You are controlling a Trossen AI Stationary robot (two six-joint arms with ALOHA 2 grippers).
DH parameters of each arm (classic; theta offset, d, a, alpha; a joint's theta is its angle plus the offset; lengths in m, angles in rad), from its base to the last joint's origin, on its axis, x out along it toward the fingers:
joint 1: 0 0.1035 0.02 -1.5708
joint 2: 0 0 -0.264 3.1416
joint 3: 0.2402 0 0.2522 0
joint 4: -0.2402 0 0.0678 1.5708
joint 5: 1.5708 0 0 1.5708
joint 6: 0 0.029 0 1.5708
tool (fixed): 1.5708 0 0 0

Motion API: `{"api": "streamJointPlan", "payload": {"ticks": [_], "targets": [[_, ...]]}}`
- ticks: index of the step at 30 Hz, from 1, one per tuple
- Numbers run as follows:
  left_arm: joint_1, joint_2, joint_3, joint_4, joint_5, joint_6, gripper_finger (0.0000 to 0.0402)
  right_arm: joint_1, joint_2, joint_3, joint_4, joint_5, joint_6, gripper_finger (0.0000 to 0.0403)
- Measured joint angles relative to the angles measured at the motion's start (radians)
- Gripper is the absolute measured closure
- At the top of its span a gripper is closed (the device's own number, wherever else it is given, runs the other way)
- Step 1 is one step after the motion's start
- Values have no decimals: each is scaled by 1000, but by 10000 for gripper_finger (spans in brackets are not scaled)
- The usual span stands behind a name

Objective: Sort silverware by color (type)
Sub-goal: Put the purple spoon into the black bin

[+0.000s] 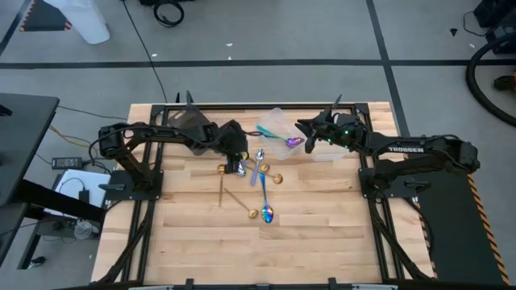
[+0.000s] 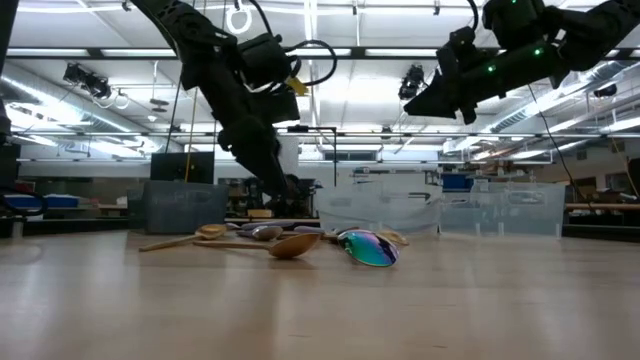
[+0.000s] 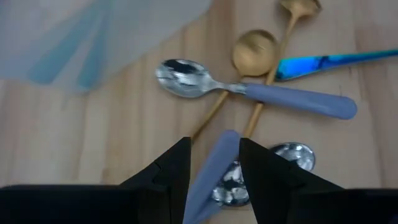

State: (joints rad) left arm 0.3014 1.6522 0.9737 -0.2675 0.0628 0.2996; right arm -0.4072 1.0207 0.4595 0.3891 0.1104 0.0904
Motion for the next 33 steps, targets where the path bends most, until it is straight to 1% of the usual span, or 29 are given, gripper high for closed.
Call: {"api": "streamJointPlan", "payload": {"ticks": [5,10,23,29,33], "targets": [[-19,48,0,29,2,1,258,0,0,0,4,0,-1,315],[-20,88,0,39,31,2,258,0,0,0,5,0,-4,315],[-19,133,-1,43,33,55,258,0,0,-1,5,0,-5,315],[-19,143,0,58,25,105,258,0,1,-1,5,0,-5,315],[-18,150,0,56,-17,119,258,0,1,-1,5,0,-4,315]]}}
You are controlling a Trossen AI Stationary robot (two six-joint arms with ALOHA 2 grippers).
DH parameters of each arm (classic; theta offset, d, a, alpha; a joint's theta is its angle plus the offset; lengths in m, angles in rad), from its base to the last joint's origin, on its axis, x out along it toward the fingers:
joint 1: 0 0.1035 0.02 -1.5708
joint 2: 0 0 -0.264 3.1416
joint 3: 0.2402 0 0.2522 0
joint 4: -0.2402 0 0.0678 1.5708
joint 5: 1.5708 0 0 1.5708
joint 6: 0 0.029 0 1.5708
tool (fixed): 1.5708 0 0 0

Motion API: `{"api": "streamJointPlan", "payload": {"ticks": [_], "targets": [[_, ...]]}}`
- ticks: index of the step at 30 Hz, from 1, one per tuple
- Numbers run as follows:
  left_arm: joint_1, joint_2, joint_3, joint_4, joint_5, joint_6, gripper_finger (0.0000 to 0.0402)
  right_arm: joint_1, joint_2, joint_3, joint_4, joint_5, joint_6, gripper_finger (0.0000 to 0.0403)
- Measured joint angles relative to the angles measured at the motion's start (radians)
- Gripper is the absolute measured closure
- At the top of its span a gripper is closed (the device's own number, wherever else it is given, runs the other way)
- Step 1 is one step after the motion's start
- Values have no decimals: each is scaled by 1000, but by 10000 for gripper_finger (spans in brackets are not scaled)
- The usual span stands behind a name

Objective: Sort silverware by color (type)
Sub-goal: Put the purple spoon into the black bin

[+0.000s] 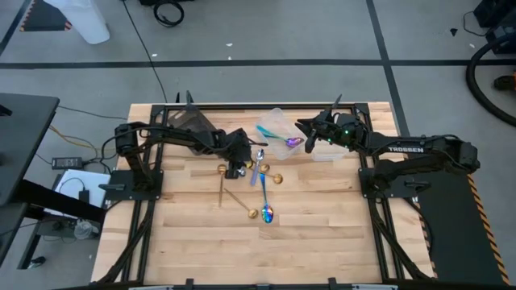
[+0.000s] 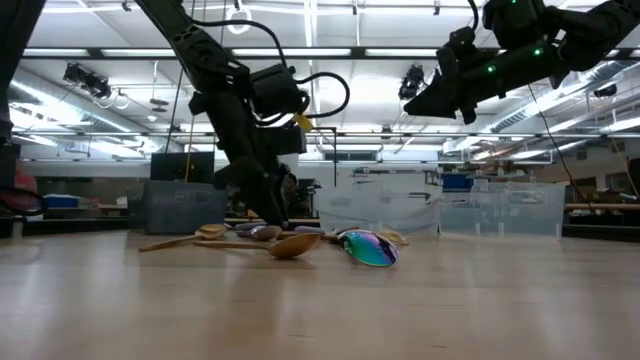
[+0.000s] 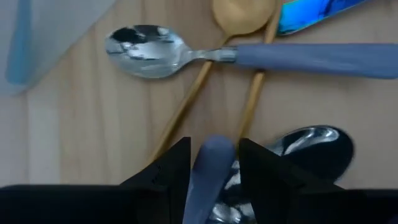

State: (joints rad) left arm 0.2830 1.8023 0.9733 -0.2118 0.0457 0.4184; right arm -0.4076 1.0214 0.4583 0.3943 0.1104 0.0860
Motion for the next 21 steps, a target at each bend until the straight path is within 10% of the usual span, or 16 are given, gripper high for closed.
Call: {"api": "streamJointPlan", "payload": {"ticks": [21], "targets": [[-1,19,0,-19,-6,16,359,0,0,0,0,0,0,315]]}}
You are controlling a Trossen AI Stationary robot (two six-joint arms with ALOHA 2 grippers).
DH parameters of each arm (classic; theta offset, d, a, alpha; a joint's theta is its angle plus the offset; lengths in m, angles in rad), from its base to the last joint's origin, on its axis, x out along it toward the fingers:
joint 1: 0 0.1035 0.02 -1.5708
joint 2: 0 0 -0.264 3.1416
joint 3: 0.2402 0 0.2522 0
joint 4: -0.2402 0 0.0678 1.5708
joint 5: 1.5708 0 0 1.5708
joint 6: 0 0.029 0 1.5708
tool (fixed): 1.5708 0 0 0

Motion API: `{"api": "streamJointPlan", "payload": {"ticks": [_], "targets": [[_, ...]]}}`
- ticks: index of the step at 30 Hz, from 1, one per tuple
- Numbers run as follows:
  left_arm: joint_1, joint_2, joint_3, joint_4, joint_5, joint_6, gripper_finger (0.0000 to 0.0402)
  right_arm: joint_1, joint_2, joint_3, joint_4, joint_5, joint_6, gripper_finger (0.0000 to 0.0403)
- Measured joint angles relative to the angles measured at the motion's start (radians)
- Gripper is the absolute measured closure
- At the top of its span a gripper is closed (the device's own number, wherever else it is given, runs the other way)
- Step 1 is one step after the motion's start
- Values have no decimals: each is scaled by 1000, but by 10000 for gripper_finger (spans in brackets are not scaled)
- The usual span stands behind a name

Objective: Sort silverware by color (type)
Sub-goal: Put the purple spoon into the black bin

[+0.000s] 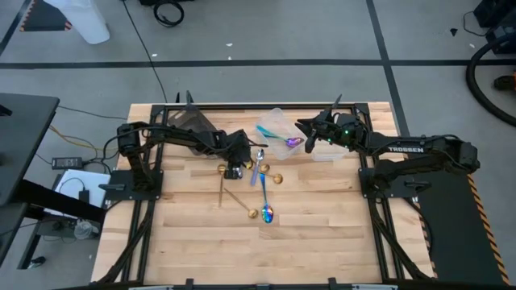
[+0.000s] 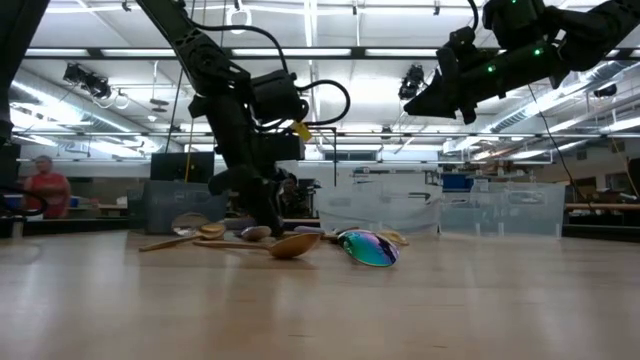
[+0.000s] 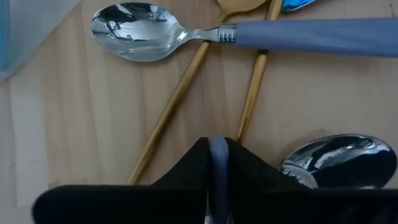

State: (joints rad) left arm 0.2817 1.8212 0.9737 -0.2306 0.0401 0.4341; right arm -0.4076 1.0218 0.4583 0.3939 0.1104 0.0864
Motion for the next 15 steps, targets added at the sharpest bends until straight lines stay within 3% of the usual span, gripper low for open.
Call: {"api": "streamJointPlan", "payload": {"ticks": [15], "targets": [[-21,-146,1,-52,-39,0,363,0,0,0,-6,0,0,315]]}}
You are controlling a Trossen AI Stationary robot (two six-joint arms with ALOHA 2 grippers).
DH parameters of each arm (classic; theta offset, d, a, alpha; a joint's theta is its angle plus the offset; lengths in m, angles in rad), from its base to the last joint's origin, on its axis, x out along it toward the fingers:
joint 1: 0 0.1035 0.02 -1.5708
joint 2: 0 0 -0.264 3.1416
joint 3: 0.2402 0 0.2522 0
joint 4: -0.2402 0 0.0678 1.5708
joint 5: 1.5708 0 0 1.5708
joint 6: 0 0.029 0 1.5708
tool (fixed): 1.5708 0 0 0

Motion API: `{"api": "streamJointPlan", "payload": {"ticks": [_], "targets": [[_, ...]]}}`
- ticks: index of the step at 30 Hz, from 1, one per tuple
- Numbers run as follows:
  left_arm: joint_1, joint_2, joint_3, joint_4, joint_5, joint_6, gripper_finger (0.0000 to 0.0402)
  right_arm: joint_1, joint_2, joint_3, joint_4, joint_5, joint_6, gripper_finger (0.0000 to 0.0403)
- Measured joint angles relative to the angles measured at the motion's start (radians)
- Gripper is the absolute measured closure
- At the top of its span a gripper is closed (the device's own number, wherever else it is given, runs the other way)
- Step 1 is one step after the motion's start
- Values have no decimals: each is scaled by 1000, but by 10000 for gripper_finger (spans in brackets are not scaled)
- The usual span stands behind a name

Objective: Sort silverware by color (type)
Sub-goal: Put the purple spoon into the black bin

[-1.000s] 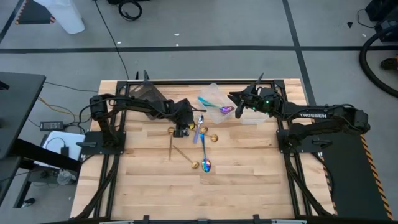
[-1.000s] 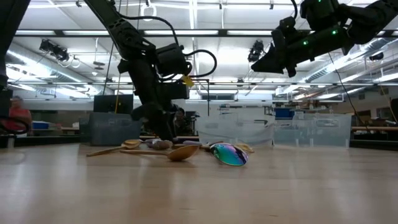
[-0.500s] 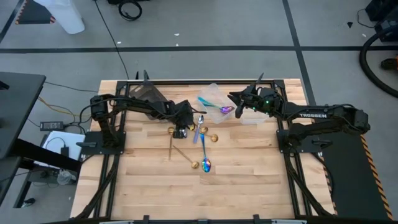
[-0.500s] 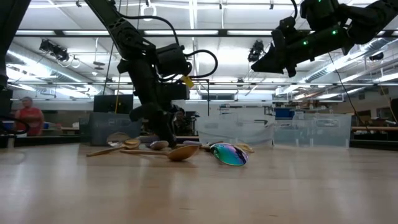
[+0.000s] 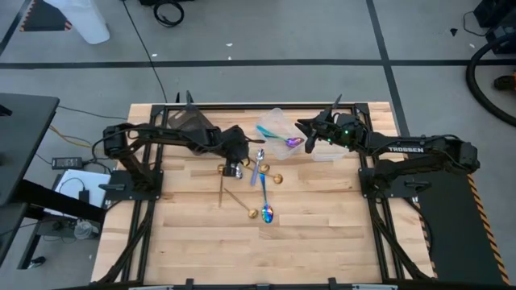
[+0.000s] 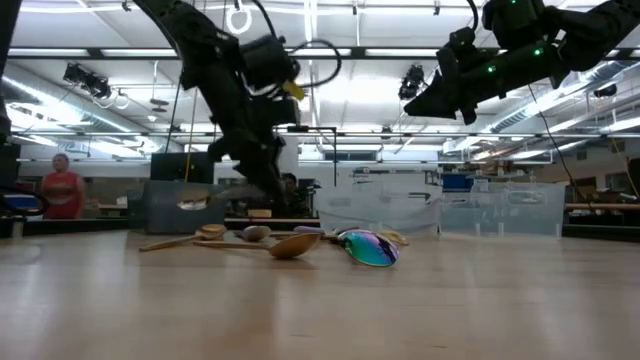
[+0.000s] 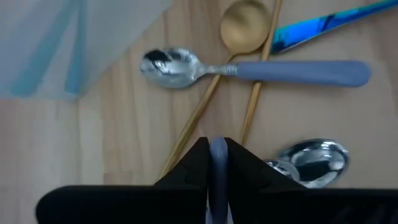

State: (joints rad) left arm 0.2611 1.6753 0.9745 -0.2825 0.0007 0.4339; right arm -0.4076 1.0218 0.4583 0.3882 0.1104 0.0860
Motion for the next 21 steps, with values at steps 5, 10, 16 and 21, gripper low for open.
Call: {"api": "streamJointPlan", "payload": {"ticks": [5,10,16,21], "targets": [[-26,-81,1,-82,-32,16,363,0,0,0,0,0,0,315],[-30,-159,1,-179,-69,28,363,0,0,0,0,0,1,315],[-29,-246,1,-239,-143,100,363,0,0,0,0,0,7,315],[-23,-266,2,-315,-269,214,363,0,0,0,0,0,8,315]]}}
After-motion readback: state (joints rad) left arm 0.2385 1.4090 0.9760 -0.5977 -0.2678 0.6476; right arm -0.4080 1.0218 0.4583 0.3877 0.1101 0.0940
